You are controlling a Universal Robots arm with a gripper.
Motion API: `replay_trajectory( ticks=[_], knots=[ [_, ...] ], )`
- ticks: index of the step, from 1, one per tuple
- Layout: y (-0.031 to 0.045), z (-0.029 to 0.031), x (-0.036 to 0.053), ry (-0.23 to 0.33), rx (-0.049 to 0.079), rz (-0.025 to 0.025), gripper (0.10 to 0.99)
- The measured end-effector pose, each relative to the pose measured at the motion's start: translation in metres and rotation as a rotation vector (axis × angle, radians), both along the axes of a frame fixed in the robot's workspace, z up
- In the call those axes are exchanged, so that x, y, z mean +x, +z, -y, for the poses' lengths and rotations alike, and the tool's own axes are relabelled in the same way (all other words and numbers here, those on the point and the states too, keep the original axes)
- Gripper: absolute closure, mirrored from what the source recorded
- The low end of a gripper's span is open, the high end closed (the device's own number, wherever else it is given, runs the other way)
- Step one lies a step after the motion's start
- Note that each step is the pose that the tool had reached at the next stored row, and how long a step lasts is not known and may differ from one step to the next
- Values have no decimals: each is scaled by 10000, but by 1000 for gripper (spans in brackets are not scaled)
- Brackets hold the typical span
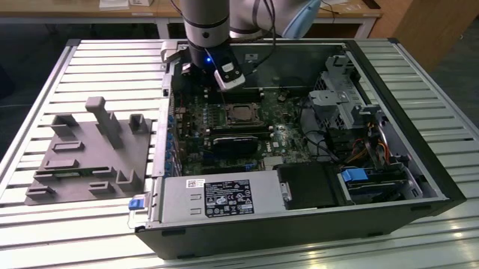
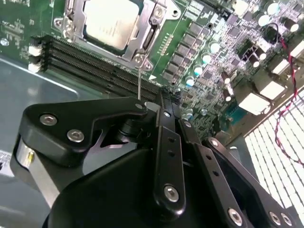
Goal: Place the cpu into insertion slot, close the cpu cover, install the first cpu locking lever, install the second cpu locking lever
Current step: 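Install the first cpu locking lever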
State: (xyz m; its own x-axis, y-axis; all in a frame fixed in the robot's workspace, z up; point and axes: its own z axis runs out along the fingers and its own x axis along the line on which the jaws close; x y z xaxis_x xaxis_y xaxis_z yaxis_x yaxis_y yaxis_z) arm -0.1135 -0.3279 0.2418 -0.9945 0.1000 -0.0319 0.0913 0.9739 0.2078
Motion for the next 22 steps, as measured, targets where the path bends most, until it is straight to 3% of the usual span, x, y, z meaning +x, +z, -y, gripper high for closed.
replay_trajectory(
  ticks=[2, 8, 14, 22],
  knots=[
    [23, 0, 0, 1, 80, 2, 984],
    [57, 0, 0, 1, 577, 3, 984],
    [58, 0, 63, 0, 608, 3, 984],
    [58, 0, 330, 1, 608, 0, 984]
  ],
)
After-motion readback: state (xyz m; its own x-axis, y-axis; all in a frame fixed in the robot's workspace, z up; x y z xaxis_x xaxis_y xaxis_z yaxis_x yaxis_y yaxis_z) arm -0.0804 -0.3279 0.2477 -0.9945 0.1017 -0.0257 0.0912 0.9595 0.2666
